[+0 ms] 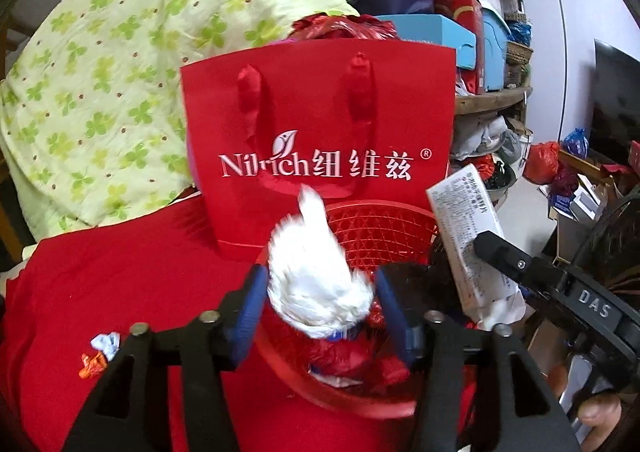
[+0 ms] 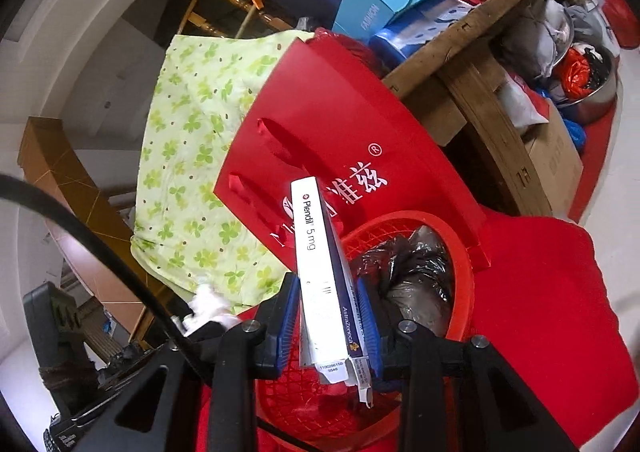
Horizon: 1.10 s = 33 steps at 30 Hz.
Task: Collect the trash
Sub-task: 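Open the right tool to drop the box into the basket while the left tool drops the tissue, then move both open tools back over the candy wrappers on the cloth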
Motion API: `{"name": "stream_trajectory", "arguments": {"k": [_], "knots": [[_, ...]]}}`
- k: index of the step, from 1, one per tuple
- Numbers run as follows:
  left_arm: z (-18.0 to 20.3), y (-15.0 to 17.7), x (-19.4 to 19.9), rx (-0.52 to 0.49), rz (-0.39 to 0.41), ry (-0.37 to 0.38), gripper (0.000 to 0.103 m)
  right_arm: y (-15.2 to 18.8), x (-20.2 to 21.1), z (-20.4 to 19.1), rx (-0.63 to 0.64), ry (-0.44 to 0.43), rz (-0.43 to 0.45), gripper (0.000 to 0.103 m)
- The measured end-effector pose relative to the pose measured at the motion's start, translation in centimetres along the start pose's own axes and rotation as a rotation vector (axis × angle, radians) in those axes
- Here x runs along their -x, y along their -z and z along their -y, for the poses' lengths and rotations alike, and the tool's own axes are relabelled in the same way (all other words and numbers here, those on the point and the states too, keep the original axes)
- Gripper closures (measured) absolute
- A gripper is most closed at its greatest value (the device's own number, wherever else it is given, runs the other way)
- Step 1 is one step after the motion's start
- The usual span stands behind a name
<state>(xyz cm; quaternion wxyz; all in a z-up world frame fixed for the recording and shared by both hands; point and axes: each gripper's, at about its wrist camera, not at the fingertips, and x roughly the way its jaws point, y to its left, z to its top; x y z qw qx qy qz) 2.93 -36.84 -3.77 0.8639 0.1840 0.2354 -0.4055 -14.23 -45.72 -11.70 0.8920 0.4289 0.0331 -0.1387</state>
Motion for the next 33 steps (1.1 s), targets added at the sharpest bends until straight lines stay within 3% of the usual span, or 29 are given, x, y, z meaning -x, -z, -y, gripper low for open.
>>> {"name": "stream_trajectory", "arguments": {"k": [1,2,3,12,21,25,33], "knots": [[0.2,0.1,-0.3,-0.006,-0.002,-0.006,0.037,0.0,-0.2,0.2,-0.017,-0.016,-0.013,0.058],[0.3,0.3,-0.4,-0.006,-0.006,-0.010,0.034,0.0,-0.3,0.3,-0.028,-0.026,-0.013,0.030],[0.0,0.5,-0.5,-0.003,-0.010,-0.012,0.034,0.1,-0.2,0.2,-0.029,-0.036,0.000,0.024],[-5.0,4.5,3.1,0.051,-0.034,-0.110,0.034,0.6,0.9,-2.0,0.075,-0.035,0.051,0.025],[-15.0,13.9,8.6,0.211,-0.142,-0.336,0.034,4.1,0.8,-8.2,0.351,-0.084,0.069,0.026],[-18.9,17.6,11.0,0.288,-0.170,-0.439,0.034,7.0,0.0,-11.5,0.472,-0.149,0.033,0.026],[-21.8,20.7,12.6,0.379,-0.194,-0.519,0.034,12.4,-3.7,-15.5,0.614,-0.177,-0.108,0.026]]}}
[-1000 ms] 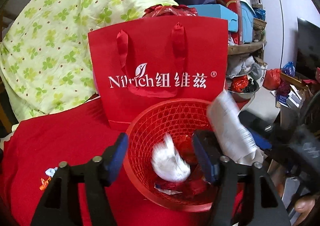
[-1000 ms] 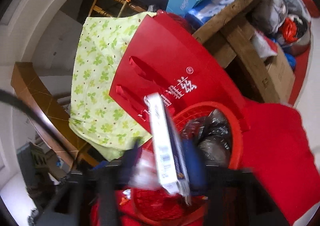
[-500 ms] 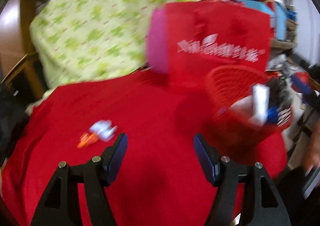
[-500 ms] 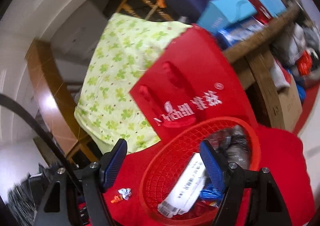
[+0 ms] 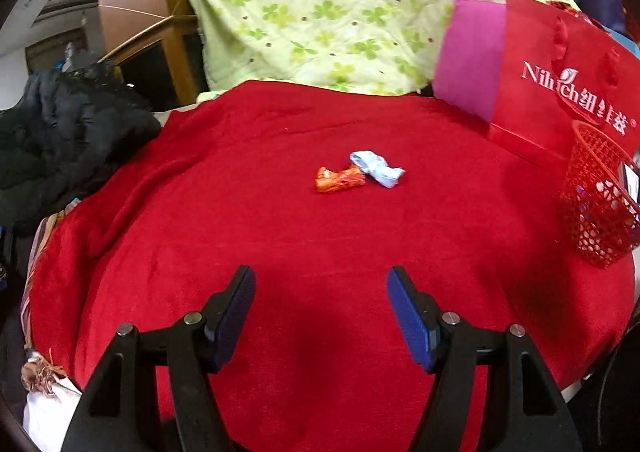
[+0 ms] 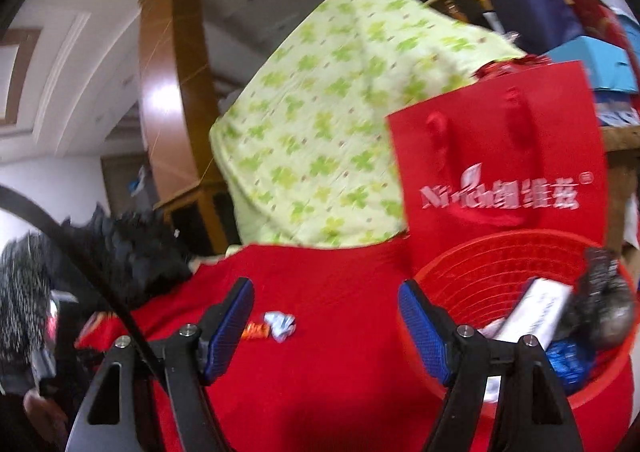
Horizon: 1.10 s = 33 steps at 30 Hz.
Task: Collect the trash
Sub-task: 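Move both open tools back over the candy wrappers on the cloth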
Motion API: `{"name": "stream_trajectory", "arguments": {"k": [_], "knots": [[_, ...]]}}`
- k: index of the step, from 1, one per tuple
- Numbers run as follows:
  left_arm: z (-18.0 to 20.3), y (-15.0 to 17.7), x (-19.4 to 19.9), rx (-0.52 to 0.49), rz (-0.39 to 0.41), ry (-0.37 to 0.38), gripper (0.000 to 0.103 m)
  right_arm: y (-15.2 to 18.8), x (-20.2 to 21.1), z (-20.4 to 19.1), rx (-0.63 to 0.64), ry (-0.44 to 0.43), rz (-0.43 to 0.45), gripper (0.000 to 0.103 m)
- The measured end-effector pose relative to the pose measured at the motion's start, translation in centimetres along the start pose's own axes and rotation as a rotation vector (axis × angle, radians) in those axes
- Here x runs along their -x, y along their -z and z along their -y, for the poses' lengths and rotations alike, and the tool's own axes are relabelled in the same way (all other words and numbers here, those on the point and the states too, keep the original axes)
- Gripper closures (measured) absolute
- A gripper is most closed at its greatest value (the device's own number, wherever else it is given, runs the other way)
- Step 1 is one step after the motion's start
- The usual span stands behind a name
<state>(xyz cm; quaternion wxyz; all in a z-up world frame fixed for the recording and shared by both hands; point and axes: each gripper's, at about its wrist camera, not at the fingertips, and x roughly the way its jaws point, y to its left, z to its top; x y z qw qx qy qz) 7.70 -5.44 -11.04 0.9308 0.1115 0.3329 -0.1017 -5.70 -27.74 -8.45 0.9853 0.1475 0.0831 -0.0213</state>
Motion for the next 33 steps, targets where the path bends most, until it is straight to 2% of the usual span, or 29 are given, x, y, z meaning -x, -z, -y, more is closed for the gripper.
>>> {"name": "stream_trajectory", "arguments": {"k": [4,17,33], "knots": [[-0.7,0.1,0.2,0.014,0.002,-0.036,0.034,1.2,-2.7,-1.9,0.037,-0.002,-0.081,0.026],[-4.1,0.6,-0.4,0.054,0.002,-0.119,0.034,3.2,-7.4,-4.2,0.034,0.003,-0.206,0.025],[-5.6,2.0,-3.0,0.081,-0.054,-0.113,0.034,4.6,-9.1,-5.4,0.086,0.020,-0.267,0.025]]}}
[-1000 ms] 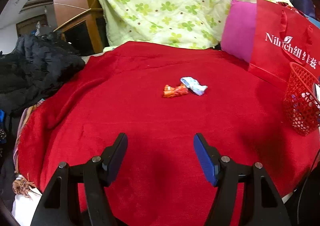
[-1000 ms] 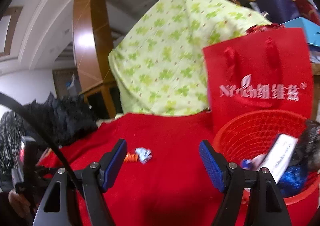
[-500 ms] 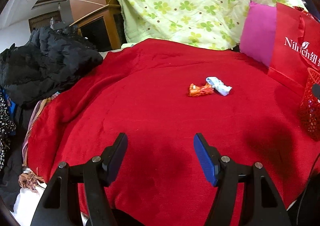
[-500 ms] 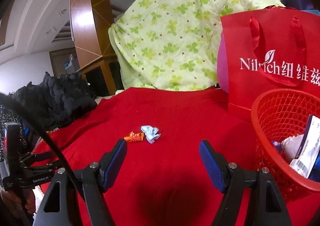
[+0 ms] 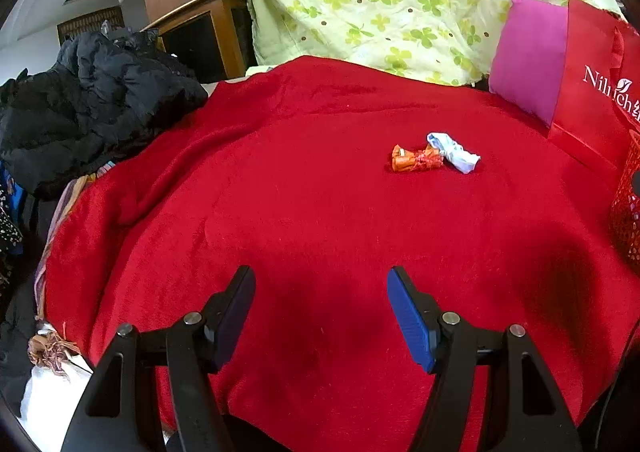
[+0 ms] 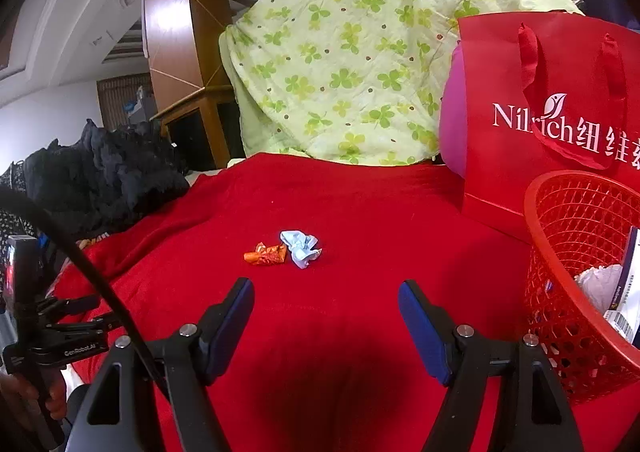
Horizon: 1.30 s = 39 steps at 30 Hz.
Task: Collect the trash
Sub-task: 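Move both open tools back over the candy wrappers on the cloth, then grasp the blue-white wrapper with the right tool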
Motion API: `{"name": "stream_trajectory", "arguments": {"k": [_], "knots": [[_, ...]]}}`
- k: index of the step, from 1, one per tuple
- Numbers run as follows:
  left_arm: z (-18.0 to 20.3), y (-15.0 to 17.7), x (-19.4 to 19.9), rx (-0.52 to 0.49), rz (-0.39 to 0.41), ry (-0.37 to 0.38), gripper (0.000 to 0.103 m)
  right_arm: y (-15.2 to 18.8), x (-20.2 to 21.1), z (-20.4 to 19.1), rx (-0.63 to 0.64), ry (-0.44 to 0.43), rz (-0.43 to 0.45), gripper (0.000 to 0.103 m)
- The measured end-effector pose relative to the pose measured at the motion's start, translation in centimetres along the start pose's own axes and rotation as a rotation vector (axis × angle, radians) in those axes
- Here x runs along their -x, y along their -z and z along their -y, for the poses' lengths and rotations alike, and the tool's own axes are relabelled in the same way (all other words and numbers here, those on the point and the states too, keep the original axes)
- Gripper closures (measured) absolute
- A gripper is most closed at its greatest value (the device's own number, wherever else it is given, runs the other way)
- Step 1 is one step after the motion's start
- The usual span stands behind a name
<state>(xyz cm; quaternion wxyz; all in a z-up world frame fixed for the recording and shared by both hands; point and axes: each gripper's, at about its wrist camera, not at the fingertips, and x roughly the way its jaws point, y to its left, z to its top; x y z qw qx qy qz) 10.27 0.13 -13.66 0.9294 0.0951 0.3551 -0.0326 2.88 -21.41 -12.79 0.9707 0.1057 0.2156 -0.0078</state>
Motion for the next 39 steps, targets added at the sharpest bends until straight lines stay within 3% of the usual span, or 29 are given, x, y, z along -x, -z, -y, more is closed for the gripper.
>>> {"name": "stream_trajectory", "arguments": {"k": [9,14,23,28,30,33,39], "knots": [[-0.5,0.6,-2.5,0.006,-0.048,0.029,0.034,-1.4,-3.8,1.5,-0.125,-0.083,-0.107,0.025],[-1.2,0.4,-4.0,0.012,-0.059,0.031,0.034,-3.0,-9.8,2.1,-0.178,-0.145,-0.221,0.026],[-2.6,-0.9,-6.1,0.015,-0.062,0.030,0.034,-5.8,-22.8,0.7,-0.182,-0.203,-0.357,0.049],[-3.1,-3.1,-7.4,-0.015,-0.047,0.062,0.034,-5.2,-28.9,-0.1,-0.173,-0.200,-0.481,0.052],[-3.0,-4.2,-7.9,-0.032,-0.035,0.102,0.034,-4.3,-30.5,-0.4,-0.158,-0.177,-0.536,0.059],[-2.4,-5.7,-8.7,-0.068,-0.007,0.162,0.034,-3.7,-30.7,-0.1,-0.151,-0.158,-0.538,0.074],[0.3,-8.9,-11.7,-0.132,0.017,0.298,0.034,-4.2,-25.2,3.4,-0.280,-0.208,-0.464,0.076]]}}
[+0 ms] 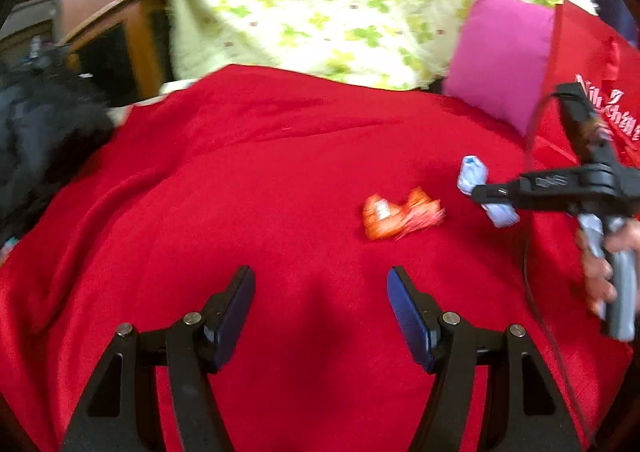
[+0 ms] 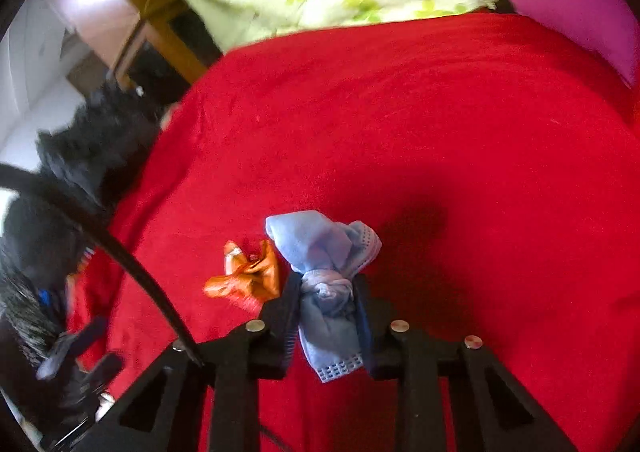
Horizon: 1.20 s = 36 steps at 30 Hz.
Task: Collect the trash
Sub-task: 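Grasp the blue-white wrapper with the right tool, then grasp the orange candy wrapper with the left tool while the right tool holds its wrapper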
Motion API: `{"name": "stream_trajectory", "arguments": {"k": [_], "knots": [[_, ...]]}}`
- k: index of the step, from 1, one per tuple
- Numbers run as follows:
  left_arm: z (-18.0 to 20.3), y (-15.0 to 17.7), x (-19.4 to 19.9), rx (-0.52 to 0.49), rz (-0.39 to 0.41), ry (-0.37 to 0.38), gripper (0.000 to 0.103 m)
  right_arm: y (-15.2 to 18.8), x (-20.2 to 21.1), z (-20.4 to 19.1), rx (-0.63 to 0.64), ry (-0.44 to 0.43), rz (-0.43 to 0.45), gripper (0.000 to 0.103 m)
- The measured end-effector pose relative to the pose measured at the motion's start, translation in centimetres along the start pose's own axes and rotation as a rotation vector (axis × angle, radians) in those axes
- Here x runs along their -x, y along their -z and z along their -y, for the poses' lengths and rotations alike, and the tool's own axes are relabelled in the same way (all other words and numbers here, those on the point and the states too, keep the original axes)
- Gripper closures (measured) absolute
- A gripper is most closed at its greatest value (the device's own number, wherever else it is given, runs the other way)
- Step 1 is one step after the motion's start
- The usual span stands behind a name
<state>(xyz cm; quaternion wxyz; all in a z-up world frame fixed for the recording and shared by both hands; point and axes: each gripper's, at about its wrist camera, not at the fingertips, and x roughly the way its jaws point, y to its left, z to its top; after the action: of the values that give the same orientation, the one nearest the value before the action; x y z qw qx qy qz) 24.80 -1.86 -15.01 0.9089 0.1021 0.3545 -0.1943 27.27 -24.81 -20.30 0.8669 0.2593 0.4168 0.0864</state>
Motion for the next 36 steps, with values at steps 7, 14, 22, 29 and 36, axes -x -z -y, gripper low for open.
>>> {"name": "stream_trajectory", "arguments": {"k": [7,14,22,29,36], "knots": [[1.9,-4.5,-6.3,-0.037,-0.041,0.233,0.033,4.5,8.8,2.0,-0.037,-0.054,0.064,0.076],[0.8,-7.2,-13.6,0.039,-0.187,0.423,0.028,7.1,11.0,3.8,-0.057,-0.091,0.116,0.076],[3.0,-4.3,-11.9,0.044,-0.235,0.443,0.029,7.2,11.2,3.9,-0.047,-0.084,0.136,0.076],[4.9,-2.1,-8.3,0.040,-0.242,0.394,0.029,7.4,12.0,3.0,-0.001,-0.068,0.161,0.076],[5.5,-1.8,-7.4,0.045,-0.240,0.368,0.029,7.5,12.5,2.9,0.004,-0.064,0.167,0.076]]}}
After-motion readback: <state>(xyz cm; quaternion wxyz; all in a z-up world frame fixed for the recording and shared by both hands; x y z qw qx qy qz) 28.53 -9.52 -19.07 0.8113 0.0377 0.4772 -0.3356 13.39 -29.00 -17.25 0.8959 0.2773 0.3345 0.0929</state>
